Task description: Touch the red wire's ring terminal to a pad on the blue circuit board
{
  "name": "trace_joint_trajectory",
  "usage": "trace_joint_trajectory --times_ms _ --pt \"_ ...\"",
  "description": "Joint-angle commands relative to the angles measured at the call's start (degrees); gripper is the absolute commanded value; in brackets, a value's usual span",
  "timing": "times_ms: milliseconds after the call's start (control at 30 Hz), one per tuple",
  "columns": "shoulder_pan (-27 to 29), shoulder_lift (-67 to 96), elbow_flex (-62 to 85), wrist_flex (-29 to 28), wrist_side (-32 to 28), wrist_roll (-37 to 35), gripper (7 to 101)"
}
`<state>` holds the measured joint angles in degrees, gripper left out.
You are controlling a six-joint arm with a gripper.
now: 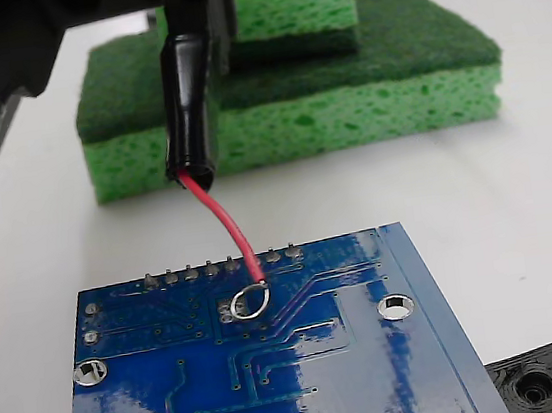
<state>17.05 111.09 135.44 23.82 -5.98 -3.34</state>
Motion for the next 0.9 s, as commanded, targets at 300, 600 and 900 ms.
trace_joint_trajectory --times_ms 300,600,900 --pt "0.53 0.44 0.26 -0.26 -0.53 -0.09 100.3" --pt "0.44 0.35 0.18 0.0 -0.44 0.09 100.3" --pt "0.18 0.35 -0.7 0.53 -0.44 -0.18 100.3"
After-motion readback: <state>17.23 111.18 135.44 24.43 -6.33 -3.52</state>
